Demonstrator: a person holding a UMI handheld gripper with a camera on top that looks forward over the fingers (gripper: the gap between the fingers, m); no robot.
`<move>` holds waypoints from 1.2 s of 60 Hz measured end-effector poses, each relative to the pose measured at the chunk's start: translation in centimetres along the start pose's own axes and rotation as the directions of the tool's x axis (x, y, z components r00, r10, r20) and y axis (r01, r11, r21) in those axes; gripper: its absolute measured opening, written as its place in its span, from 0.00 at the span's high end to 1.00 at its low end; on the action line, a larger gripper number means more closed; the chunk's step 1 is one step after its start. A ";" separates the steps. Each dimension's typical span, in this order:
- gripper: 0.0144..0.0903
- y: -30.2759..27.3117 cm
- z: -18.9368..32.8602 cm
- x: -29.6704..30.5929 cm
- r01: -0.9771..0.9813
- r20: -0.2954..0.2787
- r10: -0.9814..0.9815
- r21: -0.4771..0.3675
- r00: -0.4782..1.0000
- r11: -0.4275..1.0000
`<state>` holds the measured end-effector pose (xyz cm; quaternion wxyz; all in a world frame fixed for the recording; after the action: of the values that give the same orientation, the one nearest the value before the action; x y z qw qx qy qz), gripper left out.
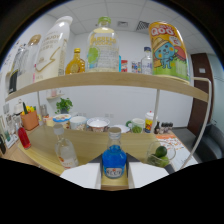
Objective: Make me a cup of Mount Fuji.
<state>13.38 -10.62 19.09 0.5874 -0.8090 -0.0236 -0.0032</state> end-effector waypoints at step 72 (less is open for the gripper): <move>0.73 9.8 -6.7 -2.9 0.977 -0.036 -0.993 -0.178 0.110 0.115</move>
<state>11.02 -20.16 11.74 0.3919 -0.6173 -0.5107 -0.4523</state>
